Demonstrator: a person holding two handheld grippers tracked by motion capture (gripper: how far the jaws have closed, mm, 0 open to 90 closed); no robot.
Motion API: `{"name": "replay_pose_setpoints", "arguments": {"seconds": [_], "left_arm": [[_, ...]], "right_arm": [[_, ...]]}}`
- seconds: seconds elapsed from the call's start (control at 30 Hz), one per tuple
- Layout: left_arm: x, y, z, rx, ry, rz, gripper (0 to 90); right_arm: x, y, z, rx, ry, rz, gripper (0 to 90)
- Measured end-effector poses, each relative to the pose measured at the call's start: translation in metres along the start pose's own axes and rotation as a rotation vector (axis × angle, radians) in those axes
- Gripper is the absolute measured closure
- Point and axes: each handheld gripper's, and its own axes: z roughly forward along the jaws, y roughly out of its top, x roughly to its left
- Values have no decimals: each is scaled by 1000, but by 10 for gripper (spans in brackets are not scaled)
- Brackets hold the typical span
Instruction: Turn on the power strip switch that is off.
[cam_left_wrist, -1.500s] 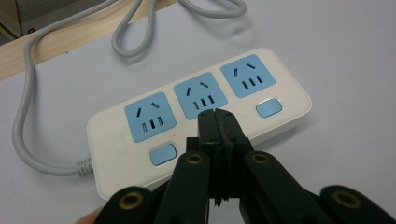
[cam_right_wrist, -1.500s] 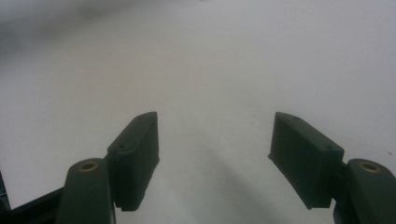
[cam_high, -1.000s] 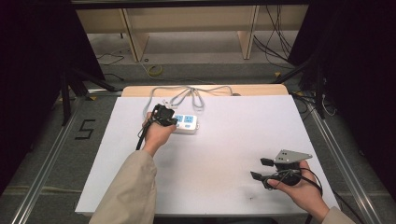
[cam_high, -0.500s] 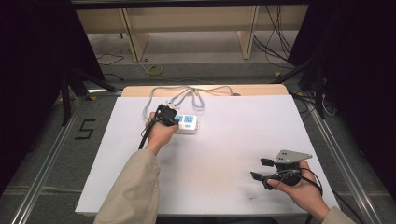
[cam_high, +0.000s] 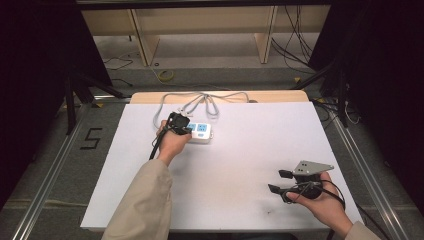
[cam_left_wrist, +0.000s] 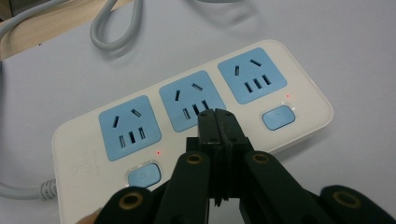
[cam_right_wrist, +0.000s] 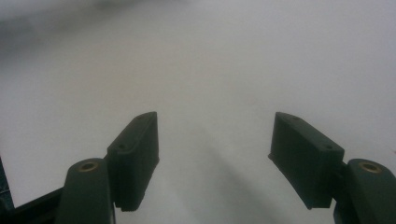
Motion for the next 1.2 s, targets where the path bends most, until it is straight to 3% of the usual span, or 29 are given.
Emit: {"name": "replay_pose_setpoints", "arguments": {"seconds": [1.2], "left_arm": [[-1, 3, 2, 19, -4, 6, 900]], "right_arm": [[1, 0, 1, 4, 2, 0, 328]]}}
